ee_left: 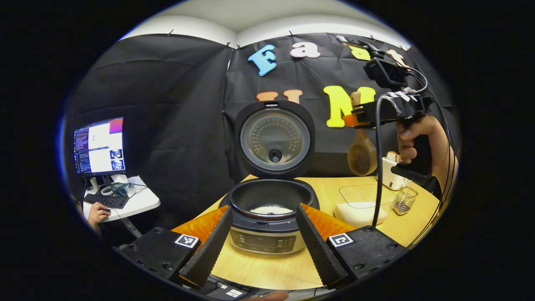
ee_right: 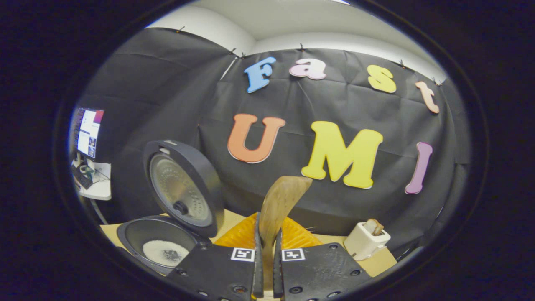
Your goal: Close the left gripper, press the button to open the rice cooker; take a wooden spoon from the chopstick holder with the right hand, scoop a spoonful of rice and pour it into the rice cooker, then put the wooden spoon back into the chopstick holder.
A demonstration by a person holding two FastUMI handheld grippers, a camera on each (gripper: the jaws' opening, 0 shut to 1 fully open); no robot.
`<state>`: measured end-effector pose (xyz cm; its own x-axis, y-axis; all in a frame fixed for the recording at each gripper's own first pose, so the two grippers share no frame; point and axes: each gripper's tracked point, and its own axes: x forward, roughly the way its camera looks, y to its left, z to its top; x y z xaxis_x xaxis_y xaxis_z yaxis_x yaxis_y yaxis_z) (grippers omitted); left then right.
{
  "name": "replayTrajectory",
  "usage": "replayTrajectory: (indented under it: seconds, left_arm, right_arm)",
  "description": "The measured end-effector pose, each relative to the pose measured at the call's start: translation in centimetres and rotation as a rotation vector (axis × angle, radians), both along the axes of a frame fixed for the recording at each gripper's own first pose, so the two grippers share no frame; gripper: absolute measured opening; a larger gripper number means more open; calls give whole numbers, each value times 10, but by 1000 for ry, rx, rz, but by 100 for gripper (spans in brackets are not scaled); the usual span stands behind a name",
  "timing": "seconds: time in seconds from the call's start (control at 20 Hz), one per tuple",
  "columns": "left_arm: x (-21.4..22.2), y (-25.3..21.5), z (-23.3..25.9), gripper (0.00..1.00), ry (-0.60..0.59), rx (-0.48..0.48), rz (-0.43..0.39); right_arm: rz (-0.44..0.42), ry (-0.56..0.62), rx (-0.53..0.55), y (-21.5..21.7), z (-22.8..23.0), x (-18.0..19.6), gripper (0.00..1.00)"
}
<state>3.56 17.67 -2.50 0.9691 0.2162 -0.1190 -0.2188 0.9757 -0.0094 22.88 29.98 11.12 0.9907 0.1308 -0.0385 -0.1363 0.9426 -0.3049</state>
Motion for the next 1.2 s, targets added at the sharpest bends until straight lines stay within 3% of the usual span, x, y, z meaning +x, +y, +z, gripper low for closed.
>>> replayTrajectory:
  seconds: [0.5, 0.9, 1.2]
  left_arm:
    - [4, -30, 7, 97, -14, 19, -48]
    - [4, -51, 12, 97, -28, 3, -96]
    - [6, -64, 12, 97, -28, 16, -127]
  right_arm:
    - [-236, -33, 64, -169, 3, 13, 9]
    - [-376, -27, 66, -262, -44, 22, 10]
    - [-422, 2, 87, -300, -77, 35, 10]
